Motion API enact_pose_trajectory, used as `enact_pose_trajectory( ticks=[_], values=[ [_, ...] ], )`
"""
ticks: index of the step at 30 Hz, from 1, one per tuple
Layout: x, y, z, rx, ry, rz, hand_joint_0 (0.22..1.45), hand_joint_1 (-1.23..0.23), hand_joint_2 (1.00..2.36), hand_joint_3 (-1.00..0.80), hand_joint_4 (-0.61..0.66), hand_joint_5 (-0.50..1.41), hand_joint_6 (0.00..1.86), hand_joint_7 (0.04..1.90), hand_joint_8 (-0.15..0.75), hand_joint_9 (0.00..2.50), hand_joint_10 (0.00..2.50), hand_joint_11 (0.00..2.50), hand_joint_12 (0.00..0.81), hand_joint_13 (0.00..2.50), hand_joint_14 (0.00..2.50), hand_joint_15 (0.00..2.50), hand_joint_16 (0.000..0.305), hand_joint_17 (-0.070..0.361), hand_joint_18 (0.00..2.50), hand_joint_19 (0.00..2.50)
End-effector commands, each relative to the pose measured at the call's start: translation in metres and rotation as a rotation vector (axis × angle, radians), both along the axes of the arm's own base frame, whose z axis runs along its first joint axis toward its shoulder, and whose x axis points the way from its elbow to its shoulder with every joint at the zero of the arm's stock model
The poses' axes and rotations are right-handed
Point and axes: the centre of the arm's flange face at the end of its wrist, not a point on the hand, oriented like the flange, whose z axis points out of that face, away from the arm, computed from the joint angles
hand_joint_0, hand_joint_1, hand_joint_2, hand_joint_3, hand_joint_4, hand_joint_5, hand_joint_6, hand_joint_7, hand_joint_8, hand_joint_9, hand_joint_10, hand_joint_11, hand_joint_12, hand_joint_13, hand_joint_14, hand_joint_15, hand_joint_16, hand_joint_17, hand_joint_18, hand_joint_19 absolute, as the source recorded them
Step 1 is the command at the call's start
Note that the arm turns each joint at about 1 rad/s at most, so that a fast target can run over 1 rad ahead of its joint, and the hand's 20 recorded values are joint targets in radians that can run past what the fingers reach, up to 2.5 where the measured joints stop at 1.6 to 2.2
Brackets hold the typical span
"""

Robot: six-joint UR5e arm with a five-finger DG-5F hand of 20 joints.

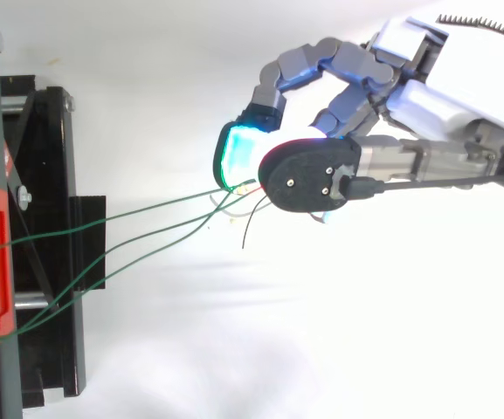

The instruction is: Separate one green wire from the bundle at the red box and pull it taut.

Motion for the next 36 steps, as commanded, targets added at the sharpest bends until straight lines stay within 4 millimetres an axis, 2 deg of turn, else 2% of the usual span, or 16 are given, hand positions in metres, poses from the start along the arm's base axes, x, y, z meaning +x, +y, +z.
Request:
enact_pose_trajectory(
  ticks=[1,4,7,9,12,14,18,25,31,36],
  values=[
    [-0.002,0.001,-0.006,0.007,-0.002,0.001,0.40,-0.50,1.00,-0.50,0.23,-0.21,0.87,0.92,0.347,1.22,0.00,1.45,0.459,1.33,0.01,1.32,0.072,0.162,0.83,0.78],
    [-0.004,0.001,-0.019,0.031,-0.038,-0.001,0.39,-0.51,1.00,-0.50,0.24,-0.21,0.88,0.91,0.349,1.22,0.01,1.50,0.459,1.37,0.01,1.40,0.073,0.163,0.84,0.78],
    [-0.007,0.002,-0.025,0.032,-0.037,0.000,0.39,-0.52,1.00,-0.50,0.24,-0.21,0.88,0.90,0.352,1.17,0.29,1.43,0.446,1.39,0.05,1.48,0.073,0.164,0.85,0.80],
    [-0.007,0.003,-0.025,0.033,-0.038,0.002,0.40,-0.54,1.00,-0.50,0.24,-0.21,0.88,0.90,0.360,1.11,0.61,1.32,0.443,1.35,0.35,1.40,0.072,0.163,0.87,0.82],
    [-0.007,0.003,-0.025,0.033,-0.038,-0.001,0.40,-0.58,1.00,-0.50,0.24,-0.21,0.88,0.89,0.351,1.07,0.74,1.26,0.436,1.30,0.67,1.32,0.071,0.160,0.89,0.85],
    [-0.007,0.003,-0.025,0.031,-0.037,-0.003,0.44,-0.64,1.00,-0.50,0.23,-0.21,0.87,0.91,0.334,1.04,0.72,1.30,0.410,1.26,0.77,1.32,0.067,0.151,0.86,0.87],
    [-0.007,0.004,-0.025,0.032,-0.035,-0.001,0.51,-0.72,1.00,-0.50,0.20,-0.22,0.87,0.94,0.296,1.04,0.59,1.39,0.365,1.23,0.72,1.40,0.060,0.134,0.80,0.90],
    [-0.007,0.005,-0.025,0.031,-0.034,0.000,0.61,-0.75,1.01,-0.30,0.17,-0.21,0.88,0.94,0.266,1.03,0.52,1.45,0.342,1.23,0.58,1.49,0.055,0.125,0.77,0.90],
    [-0.002,0.007,-0.012,0.035,-0.047,0.002,0.64,-0.75,1.02,-0.22,0.15,-0.21,0.89,0.96,0.269,1.05,0.54,1.43,0.341,1.25,0.49,1.50,0.055,0.123,0.77,0.88],
    [0.003,0.007,0.008,0.028,-0.028,0.001,0.66,-0.79,1.02,-0.28,0.17,-0.21,0.89,0.94,0.272,1.04,0.51,1.44,0.340,1.27,0.32,1.58,0.055,0.123,0.76,0.86]
  ],
)
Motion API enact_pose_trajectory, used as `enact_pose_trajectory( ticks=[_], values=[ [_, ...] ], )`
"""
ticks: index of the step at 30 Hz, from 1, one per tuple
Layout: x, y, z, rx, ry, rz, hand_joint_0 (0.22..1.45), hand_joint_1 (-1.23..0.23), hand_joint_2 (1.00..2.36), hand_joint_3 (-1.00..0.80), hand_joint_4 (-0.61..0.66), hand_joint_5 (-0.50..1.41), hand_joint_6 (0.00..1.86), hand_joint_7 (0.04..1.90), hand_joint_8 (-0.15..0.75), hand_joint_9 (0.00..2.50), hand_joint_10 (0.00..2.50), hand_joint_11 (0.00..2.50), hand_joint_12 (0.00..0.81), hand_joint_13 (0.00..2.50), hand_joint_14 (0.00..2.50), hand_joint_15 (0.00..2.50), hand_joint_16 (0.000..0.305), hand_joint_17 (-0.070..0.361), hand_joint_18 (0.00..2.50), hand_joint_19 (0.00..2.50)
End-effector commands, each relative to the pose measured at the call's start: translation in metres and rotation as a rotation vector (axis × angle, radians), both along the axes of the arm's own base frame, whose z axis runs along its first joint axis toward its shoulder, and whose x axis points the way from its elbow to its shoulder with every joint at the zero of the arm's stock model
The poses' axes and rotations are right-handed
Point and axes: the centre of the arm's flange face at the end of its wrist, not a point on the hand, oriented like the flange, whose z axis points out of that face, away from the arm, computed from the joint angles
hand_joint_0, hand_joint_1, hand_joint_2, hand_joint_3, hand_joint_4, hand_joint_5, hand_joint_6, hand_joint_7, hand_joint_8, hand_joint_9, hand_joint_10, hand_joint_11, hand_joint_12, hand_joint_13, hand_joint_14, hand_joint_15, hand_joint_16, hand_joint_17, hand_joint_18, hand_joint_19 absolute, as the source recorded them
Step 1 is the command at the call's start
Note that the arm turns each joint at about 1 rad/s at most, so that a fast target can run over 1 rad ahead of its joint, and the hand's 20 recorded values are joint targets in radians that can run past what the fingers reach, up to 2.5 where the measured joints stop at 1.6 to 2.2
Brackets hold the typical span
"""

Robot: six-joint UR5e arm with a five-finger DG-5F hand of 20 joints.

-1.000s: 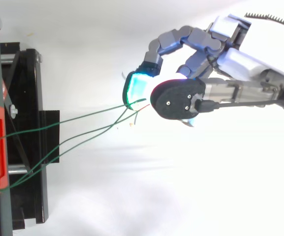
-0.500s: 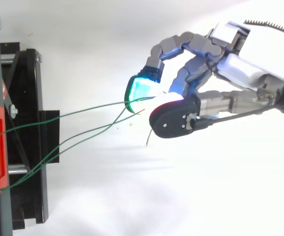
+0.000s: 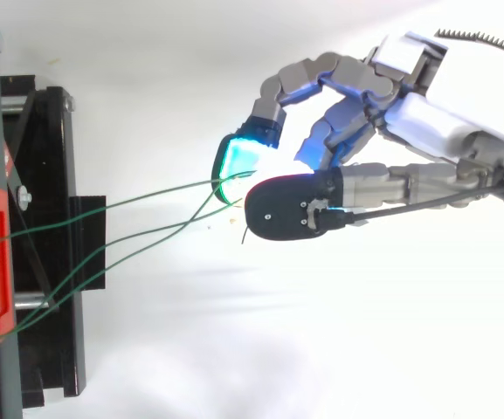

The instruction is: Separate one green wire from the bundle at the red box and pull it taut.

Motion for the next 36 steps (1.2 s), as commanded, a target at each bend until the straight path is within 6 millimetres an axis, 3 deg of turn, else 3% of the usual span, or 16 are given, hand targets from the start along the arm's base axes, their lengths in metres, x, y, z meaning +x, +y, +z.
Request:
enact_pose_trajectory(
  ticks=[1,4,6,8,13,22,32,36],
  values=[
    [0.004,-0.001,0.017,-0.006,0.018,-0.001,0.66,-0.81,1.01,-0.31,0.17,-0.21,0.89,0.95,0.265,1.04,0.50,1.45,0.340,1.27,0.31,1.59,0.055,0.123,0.76,0.85],
    [0.005,-0.002,0.026,-0.011,0.032,-0.002,0.63,-0.84,1.00,-0.44,0.17,-0.21,0.89,0.94,0.264,1.05,0.47,1.44,0.338,1.27,0.25,1.59,0.054,0.122,0.75,0.85],
    [0.006,-0.002,0.030,-0.013,0.037,-0.002,0.59,-0.77,1.00,-0.49,0.16,-0.20,0.89,0.95,0.276,1.07,0.43,1.45,0.341,1.29,0.16,1.60,0.054,0.122,0.75,0.85],
    [0.006,-0.002,0.031,-0.015,0.039,-0.002,0.58,-0.70,1.00,-0.48,0.15,-0.20,0.88,0.96,0.272,1.10,0.34,1.47,0.341,1.32,0.00,1.63,0.054,0.122,0.74,0.84],
    [0.006,-0.002,0.031,-0.017,0.041,0.000,0.60,-0.55,1.01,-0.36,0.14,-0.19,0.88,0.99,0.259,1.15,0.22,1.54,0.336,1.30,0.01,1.57,0.054,0.121,0.73,0.85],
    [0.006,-0.002,0.031,-0.026,0.046,0.003,0.63,-0.70,1.02,-0.20,0.13,-0.19,0.90,1.00,0.271,1.15,0.24,1.54,0.349,1.28,0.01,1.53,0.054,0.122,0.73,0.84],
    [0.005,-0.001,0.030,-0.026,0.049,0.004,0.62,-0.77,1.01,-0.36,0.15,-0.20,0.90,0.96,0.264,1.12,0.25,1.52,0.347,1.27,0.01,1.52,0.054,0.123,0.73,0.83],
    [0.006,0.000,0.031,-0.026,0.048,0.004,0.63,-0.76,1.01,-0.34,0.15,-0.20,0.90,0.96,0.264,1.13,0.24,1.51,0.350,1.27,0.01,1.52,0.054,0.122,0.73,0.84]
  ],
)
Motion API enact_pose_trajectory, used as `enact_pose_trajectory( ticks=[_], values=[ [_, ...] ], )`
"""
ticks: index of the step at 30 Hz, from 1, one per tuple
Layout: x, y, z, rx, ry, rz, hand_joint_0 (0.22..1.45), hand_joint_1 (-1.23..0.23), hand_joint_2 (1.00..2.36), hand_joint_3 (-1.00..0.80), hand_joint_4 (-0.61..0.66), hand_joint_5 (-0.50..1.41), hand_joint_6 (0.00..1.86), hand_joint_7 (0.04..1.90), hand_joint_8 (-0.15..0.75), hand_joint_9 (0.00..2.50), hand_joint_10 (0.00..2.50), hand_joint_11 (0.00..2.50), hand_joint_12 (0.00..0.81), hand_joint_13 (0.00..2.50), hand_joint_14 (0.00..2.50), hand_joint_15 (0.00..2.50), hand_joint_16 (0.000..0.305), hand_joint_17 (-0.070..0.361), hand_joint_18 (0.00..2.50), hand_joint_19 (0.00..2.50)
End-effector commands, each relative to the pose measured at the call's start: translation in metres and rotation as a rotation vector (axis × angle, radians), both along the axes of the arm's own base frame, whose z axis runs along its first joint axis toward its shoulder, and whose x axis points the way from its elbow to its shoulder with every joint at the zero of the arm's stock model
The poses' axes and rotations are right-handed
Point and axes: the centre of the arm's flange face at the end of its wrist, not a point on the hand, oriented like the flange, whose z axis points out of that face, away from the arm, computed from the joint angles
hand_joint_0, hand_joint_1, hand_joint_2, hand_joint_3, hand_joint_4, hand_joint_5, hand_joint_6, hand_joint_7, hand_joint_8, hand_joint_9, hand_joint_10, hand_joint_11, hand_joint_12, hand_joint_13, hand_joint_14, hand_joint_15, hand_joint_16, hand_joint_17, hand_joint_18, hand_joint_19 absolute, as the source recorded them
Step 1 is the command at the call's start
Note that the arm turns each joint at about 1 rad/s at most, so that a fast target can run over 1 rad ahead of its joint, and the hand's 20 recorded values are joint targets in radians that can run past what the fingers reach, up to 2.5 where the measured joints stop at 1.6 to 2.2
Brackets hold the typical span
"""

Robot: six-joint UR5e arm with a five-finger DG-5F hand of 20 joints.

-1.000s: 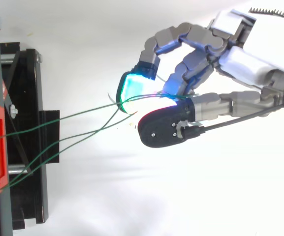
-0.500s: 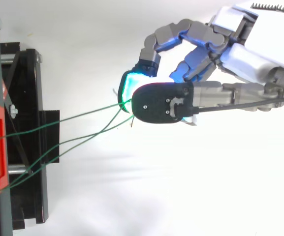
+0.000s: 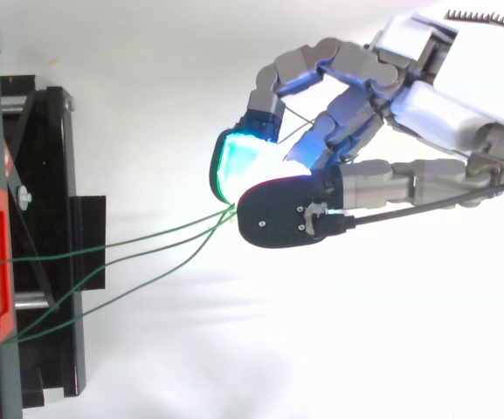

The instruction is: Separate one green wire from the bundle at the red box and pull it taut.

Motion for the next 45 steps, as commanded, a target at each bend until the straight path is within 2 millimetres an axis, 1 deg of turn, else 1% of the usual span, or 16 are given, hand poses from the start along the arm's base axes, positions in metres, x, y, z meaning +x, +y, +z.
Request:
enact_pose_trajectory(
  ticks=[1,5,10,13,15,18,21,25,28,30,33,37,40,41,42,45],
  values=[
    [-0.0002,0.0014,-0.0001,-0.001,0.000,0.000,0.63,-0.76,1.01,-0.33,0.14,-0.20,0.90,0.96,0.265,1.13,0.24,1.52,0.347,1.27,0.01,1.53,0.054,0.122,0.73,0.83],
    [-0.0002,0.0005,-0.0001,0.001,0.000,0.000,0.63,-0.76,1.02,-0.28,0.12,-0.20,0.90,0.98,0.271,1.14,0.24,1.51,0.349,1.27,0.01,1.52,0.054,0.122,0.73,0.83],
    [-0.0004,0.0005,-0.0002,0.002,0.001,0.000,0.65,-0.82,1.02,-0.30,0.13,-0.20,0.90,0.98,0.265,1.13,0.19,1.54,0.353,1.23,0.01,1.49,0.054,0.122,0.72,0.82],
    [-0.0001,0.0006,0.0005,0.004,-0.002,0.000,0.66,-0.87,1.01,-0.33,0.12,-0.20,0.90,0.97,0.264,1.13,0.08,1.58,0.373,1.14,0.02,1.34,0.054,0.122,0.71,0.79],
    [-0.0006,-0.0005,0.0002,0.004,0.002,-0.001,0.66,-0.89,1.01,-0.34,0.13,-0.20,0.90,0.98,0.262,1.13,0.00,1.58,0.388,1.04,0.03,1.17,0.054,0.121,0.70,0.78],
    [-0.0015,0.0003,-0.0008,0.007,0.008,0.000,0.68,-0.91,1.01,-0.37,0.13,-0.20,0.90,0.98,0.265,1.12,0.00,1.54,0.391,0.96,0.03,1.04,0.054,0.121,0.69,0.76],
    [-0.0017,0.0003,-0.0004,0.011,0.008,-0.001,0.69,-0.92,1.01,-0.40,0.13,-0.20,0.90,0.98,0.267,1.12,0.00,1.51,0.397,0.94,0.03,0.99,0.053,0.120,0.69,0.76],
    [-0.0020,0.0011,-0.0010,0.011,0.010,-0.001,0.66,-0.89,1.01,-0.43,0.13,-0.19,0.90,0.97,0.275,1.12,0.00,1.48,0.391,0.93,0.03,0.99,0.053,0.120,0.68,0.77],
    [-0.0018,0.0011,-0.0008,0.011,0.007,-0.002,0.61,-0.82,1.00,-0.50,0.13,-0.19,0.89,0.97,0.272,1.14,0.01,1.47,0.393,0.95,0.03,1.00,0.053,0.120,0.69,0.79],
    [-0.0010,0.0013,-0.0022,0.011,0.008,-0.002,0.56,-0.75,1.00,-0.50,0.13,-0.19,0.89,0.96,0.281,1.17,0.01,1.46,0.397,1.00,0.03,1.03,0.054,0.122,0.70,0.80],
    [-0.0017,0.0021,-0.0008,0.010,0.007,0.000,0.52,-0.68,1.00,-0.50,0.15,-0.18,0.89,0.97,0.286,1.19,0.01,1.46,0.410,1.05,0.03,1.05,0.056,0.127,0.72,0.80],
    [-0.0031,0.0018,-0.0046,0.009,0.012,0.000,0.52,-0.70,1.00,-0.50,0.14,-0.18,0.88,0.97,0.289,1.20,0.01,1.46,0.412,1.07,0.03,1.07,0.057,0.127,0.73,0.80],
    [-0.0025,0.0019,-0.0090,0.010,0.006,0.000,0.55,-0.75,1.00,-0.50,0.14,-0.18,0.88,0.99,0.280,1.20,0.01,1.47,0.396,1.06,0.03,1.08,0.055,0.125,0.72,0.80],
    [-0.0025,0.0019,-0.0090,0.010,0.006,0.000,0.57,-0.79,1.00,-0.50,0.13,-0.18,0.88,1.01,0.270,1.19,0.01,1.48,0.393,1.06,0.03,1.09,0.055,0.123,0.71,0.80],
    [-0.0028,0.0017,-0.0069,0.010,0.002,-0.002,0.58,-0.81,1.00,-0.49,0.14,-0.19,0.88,1.01,0.275,1.19,0.01,1.48,0.392,1.06,0.03,1.08,0.055,0.123,0.71,0.79],
    [-0.0024,0.0018,-0.0089,0.009,0.005,-0.002,0.61,-0.84,1.01,-0.42,0.13,-0.19,0.88,1.01,0.269,1.18,0.01,1.48,0.391,1.05,0.03,1.09,0.054,0.121,0.70,0.80]
  ],
)
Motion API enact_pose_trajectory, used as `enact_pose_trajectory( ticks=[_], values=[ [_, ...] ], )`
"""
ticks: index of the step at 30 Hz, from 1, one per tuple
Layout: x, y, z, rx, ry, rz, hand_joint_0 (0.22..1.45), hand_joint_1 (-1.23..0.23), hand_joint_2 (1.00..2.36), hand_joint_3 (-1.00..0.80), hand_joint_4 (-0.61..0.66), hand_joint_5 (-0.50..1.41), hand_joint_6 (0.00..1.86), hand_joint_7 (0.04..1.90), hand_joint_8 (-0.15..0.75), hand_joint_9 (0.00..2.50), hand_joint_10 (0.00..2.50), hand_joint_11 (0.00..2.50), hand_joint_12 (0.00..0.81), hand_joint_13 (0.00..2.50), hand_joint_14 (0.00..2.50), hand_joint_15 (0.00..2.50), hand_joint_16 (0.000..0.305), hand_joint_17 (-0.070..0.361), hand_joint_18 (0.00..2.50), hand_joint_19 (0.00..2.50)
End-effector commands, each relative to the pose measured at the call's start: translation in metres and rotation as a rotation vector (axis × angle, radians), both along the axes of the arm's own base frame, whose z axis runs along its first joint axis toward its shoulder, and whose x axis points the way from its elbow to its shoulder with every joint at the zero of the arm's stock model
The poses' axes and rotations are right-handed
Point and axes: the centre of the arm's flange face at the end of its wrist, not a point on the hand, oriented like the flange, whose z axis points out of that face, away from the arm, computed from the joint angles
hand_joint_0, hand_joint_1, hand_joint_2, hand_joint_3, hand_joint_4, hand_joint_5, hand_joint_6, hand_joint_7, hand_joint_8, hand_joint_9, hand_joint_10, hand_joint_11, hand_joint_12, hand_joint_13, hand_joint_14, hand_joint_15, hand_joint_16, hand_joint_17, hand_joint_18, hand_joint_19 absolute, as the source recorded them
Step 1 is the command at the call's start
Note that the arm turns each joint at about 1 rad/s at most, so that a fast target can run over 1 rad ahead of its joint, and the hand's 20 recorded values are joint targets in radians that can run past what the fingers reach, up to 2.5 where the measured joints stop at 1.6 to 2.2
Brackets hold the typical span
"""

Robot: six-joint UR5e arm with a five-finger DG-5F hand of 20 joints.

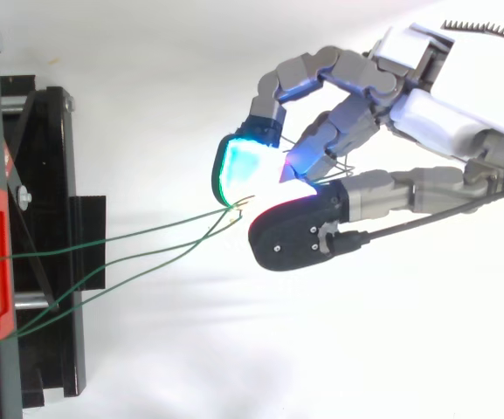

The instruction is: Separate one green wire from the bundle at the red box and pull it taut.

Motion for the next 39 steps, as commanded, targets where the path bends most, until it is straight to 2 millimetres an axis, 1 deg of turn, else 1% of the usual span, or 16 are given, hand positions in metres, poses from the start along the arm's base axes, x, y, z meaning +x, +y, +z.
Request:
enact_pose_trajectory(
  ticks=[1,2,6,13,16,17,19,22,23,25,26,27,29,30,35,39],
  values=[
    [0.0001,0.0008,-0.0007,-0.001,0.000,0.001,0.63,-0.83,1.01,-0.38,0.13,-0.19,0.88,1.01,0.263,1.18,0.01,1.49,0.387,1.05,0.03,1.09,0.054,0.121,0.70,0.80],
    [0.0003,0.0009,-0.0006,-0.002,-0.001,0.001,0.63,-0.83,1.01,-0.34,0.12,-0.19,0.88,1.03,0.269,1.18,0.01,1.48,0.384,1.05,0.03,1.09,0.054,0.121,0.70,0.79],
    [0.0006,0.0010,0.0001,-0.001,-0.003,0.001,0.64,-0.83,1.02,-0.28,0.10,-0.19,0.89,1.04,0.268,1.18,0.01,1.48,0.390,1.06,0.03,1.08,0.054,0.121,0.71,0.79],
    [0.0009,0.0010,0.0003,-0.002,-0.005,0.001,0.64,-0.81,1.02,-0.27,0.11,-0.19,0.89,1.01,0.264,1.18,0.01,1.47,0.387,1.05,0.03,1.09,0.054,0.121,0.71,0.79],
    [0.0006,0.0010,-0.0004,-0.002,-0.003,0.001,0.63,-0.80,1.02,-0.19,0.05,-0.19,0.90,1.09,0.268,1.19,0.01,1.49,0.387,1.06,0.03,1.09,0.054,0.121,0.71,0.79],
    [0.0009,0.0010,0.0003,0.000,-0.006,0.001,0.63,-0.79,1.02,-0.14,0.03,-0.19,0.90,1.09,0.266,1.19,0.01,1.48,0.388,1.06,0.03,1.08,0.054,0.121,0.71,0.80],
    [0.0007,0.0020,-0.0004,-0.001,-0.004,0.003,0.66,-0.79,1.02,-0.14,0.04,-0.19,0.90,1.05,0.266,1.18,0.01,1.48,0.386,1.05,0.03,1.09,0.054,0.122,0.71,0.79],
    [0.0002,0.0009,0.0016,0.000,-0.007,0.001,0.69,-0.85,1.02,-0.18,0.06,-0.20,0.90,0.98,0.259,1.14,0.01,1.47,0.381,1.03,0.03,1.08,0.054,0.122,0.70,0.77],
    [0.0006,0.0010,-0.0004,-0.001,-0.004,0.001,0.71,-0.87,1.02,-0.21,0.08,-0.20,0.90,0.95,0.260,1.13,0.01,1.47,0.382,1.02,0.03,1.07,0.054,0.122,0.70,0.76],
    [0.0006,0.0010,-0.0004,-0.001,-0.004,0.001,0.73,-0.90,1.02,-0.25,0.08,-0.20,0.90,0.95,0.251,1.12,0.01,1.48,0.384,1.02,0.03,1.05,0.054,0.122,0.69,0.75],
    [0.0006,0.0010,-0.0004,-0.001,-0.004,0.001,0.74,-0.92,1.02,-0.30,0.08,-0.21,0.90,0.99,0.257,1.12,0.01,1.48,0.385,1.01,0.03,1.05,0.054,0.122,0.69,0.74],
    [0.0003,0.0019,-0.0006,-0.002,-0.001,0.003,0.75,-0.93,1.01,-0.34,0.10,-0.20,0.91,0.99,0.258,1.12,0.01,1.47,0.381,1.01,0.03,1.04,0.054,0.121,0.69,0.74],
    [0.0002,0.0009,0.0021,0.000,-0.006,0.001,0.76,-0.94,1.01,-0.38,0.11,-0.20,0.91,0.97,0.254,1.11,0.01,1.46,0.380,1.00,0.03,1.04,0.054,0.121,0.69,0.74],
    [0.0003,0.0009,-0.0006,-0.002,-0.001,0.001,0.77,-0.94,1.01,-0.41,0.11,-0.20,0.91,0.97,0.254,1.11,0.01,1.46,0.384,1.00,0.03,1.03,0.054,0.120,0.69,0.74],
    [0.0010,0.0021,0.0003,-0.002,-0.005,0.003,0.78,-0.94,1.00,-0.48,0.11,-0.20,0.91,0.96,0.257,1.11,0.01,1.45,0.376,0.99,0.03,1.03,0.053,0.119,0.69,0.73],
    [0.0007,0.0020,-0.0004,-0.002,-0.003,0.003,0.74,-0.93,1.00,-0.50,0.11,-0.20,0.91,0.96,0.263,1.12,0.01,1.45,0.375,0.99,0.03,1.02,0.053,0.119,0.70,0.72]
  ],
)
